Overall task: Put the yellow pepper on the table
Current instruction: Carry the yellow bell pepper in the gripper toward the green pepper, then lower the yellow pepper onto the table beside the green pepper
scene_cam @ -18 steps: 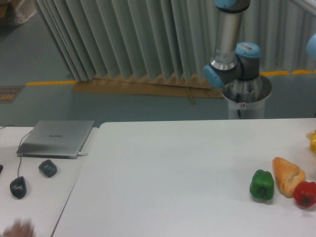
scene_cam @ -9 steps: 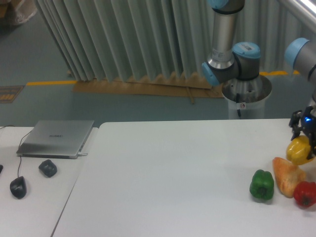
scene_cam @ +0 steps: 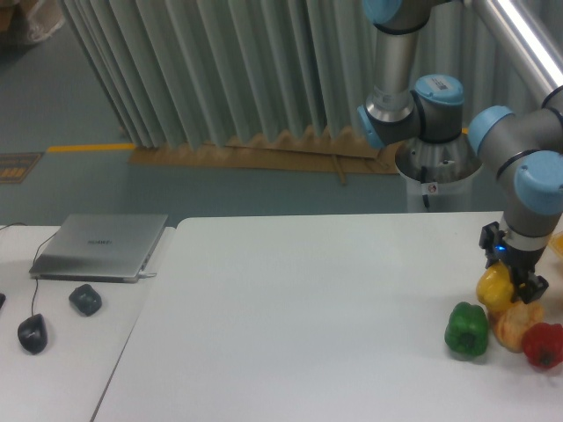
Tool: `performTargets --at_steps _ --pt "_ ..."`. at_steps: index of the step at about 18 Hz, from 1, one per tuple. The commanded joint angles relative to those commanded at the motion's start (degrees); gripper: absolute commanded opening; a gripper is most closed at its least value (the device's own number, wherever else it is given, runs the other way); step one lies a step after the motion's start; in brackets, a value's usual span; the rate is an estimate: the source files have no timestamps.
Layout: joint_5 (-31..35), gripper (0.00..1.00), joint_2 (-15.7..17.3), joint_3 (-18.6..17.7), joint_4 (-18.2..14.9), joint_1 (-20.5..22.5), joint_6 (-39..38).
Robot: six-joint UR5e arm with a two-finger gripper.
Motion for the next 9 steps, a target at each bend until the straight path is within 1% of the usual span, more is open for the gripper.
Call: performTargets --at_steps 2,4,9 --pt "-1.4 0.37 1.5 -0.4 -1.5 0.0 0.1" --pt "-2.1 0.37 2.3 -0.4 -2.4 0.3 0.3" --pt "-2.3 0.37 2.3 -0.7 -2.8 -0.2 -0.1"
